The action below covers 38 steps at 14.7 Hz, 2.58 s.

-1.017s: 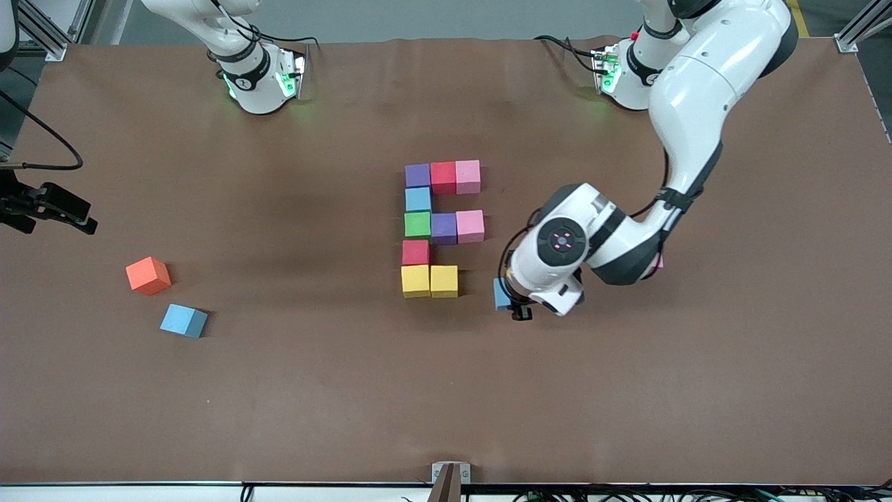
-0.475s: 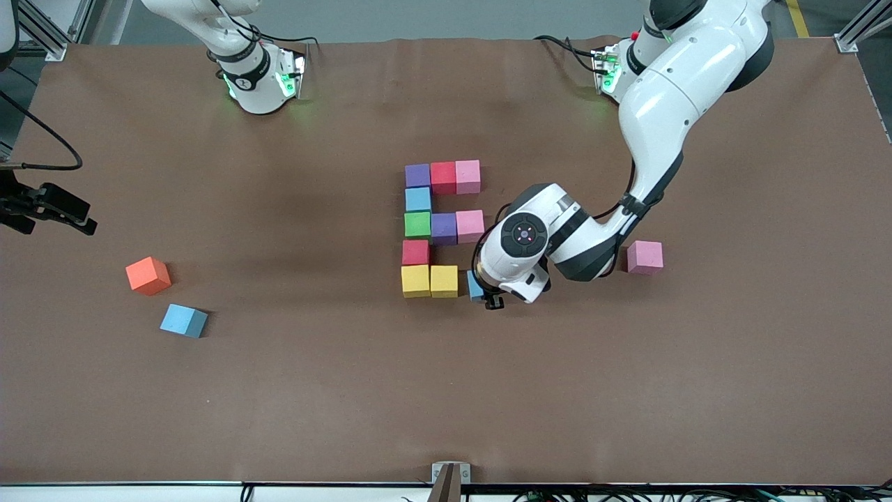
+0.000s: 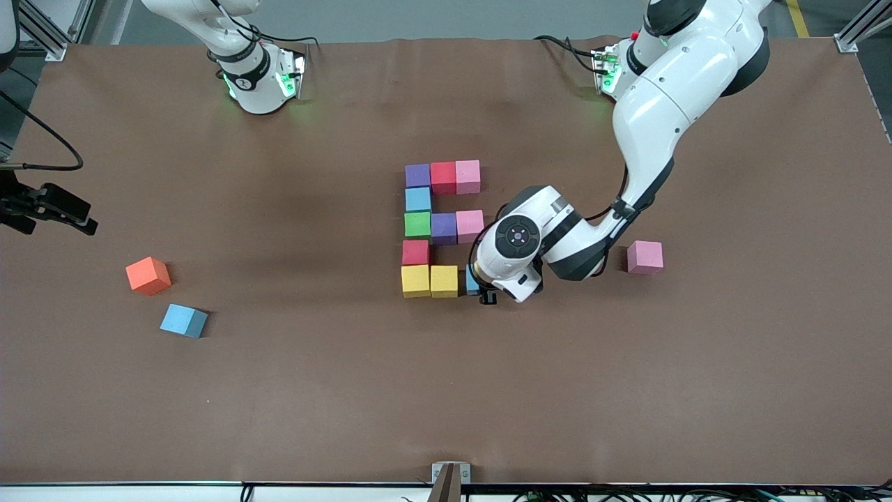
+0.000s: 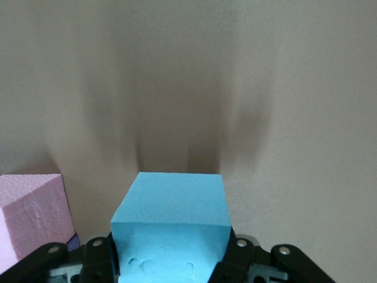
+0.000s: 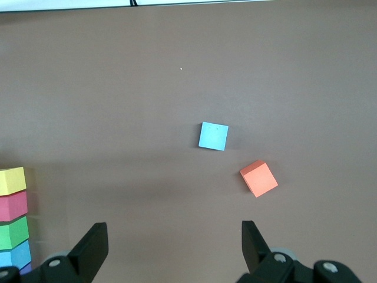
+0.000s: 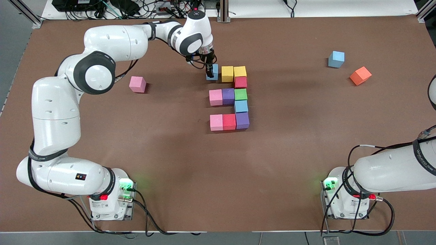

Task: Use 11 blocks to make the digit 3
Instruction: 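Lower the light blue cube beside the yellow cube and open the left gripper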

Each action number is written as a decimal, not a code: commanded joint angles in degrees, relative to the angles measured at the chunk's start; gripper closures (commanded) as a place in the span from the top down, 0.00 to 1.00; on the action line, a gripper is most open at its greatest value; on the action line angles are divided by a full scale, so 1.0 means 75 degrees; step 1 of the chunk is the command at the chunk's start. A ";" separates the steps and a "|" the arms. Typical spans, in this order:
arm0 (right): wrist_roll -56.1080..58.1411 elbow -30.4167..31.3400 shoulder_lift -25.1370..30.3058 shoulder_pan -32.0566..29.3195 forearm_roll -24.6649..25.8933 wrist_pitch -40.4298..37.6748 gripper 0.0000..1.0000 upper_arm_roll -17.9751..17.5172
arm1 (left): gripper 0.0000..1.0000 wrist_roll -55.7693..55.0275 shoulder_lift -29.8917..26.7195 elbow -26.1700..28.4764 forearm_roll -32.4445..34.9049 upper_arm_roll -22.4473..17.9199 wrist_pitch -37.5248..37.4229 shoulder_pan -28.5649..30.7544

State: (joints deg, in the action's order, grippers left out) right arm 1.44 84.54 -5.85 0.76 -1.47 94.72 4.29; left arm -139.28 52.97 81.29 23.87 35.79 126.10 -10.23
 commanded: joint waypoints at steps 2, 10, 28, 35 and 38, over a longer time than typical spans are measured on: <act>-0.0039 0.0107 0.0077 -0.0113 0.0032 0.0062 1.00 -0.0116 | 0.21 0.0078 0.0050 0.0071 0.0169 -0.0050 0.0320 -0.0019; -0.0039 0.0107 0.0066 -0.0124 0.0032 0.0121 1.00 -0.0116 | 0.21 -0.0144 0.0191 0.0060 0.0122 -0.0062 0.0812 -0.0031; -0.0039 0.0096 0.0054 -0.0183 -0.0178 0.0121 1.00 -0.0104 | 1.00 -0.0227 -0.0205 0.0013 0.0192 -0.0308 0.0509 -0.0185; 0.0043 0.0107 0.0054 -0.0148 -0.0167 0.0086 1.00 -0.0104 | 1.00 0.0871 -0.1952 0.0013 0.0016 0.0732 -0.1108 0.0880; 0.0043 0.0107 0.0054 -0.0136 -0.0178 0.0086 1.00 -0.0104 | 1.00 0.2228 -0.2152 0.0001 0.0028 0.1518 -0.1612 0.1899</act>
State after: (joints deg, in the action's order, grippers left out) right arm 1.41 84.67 -6.01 0.58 -1.87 95.06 4.25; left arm -129.05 37.88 79.73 24.21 43.75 115.58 -1.04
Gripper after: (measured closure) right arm 0.000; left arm 0.000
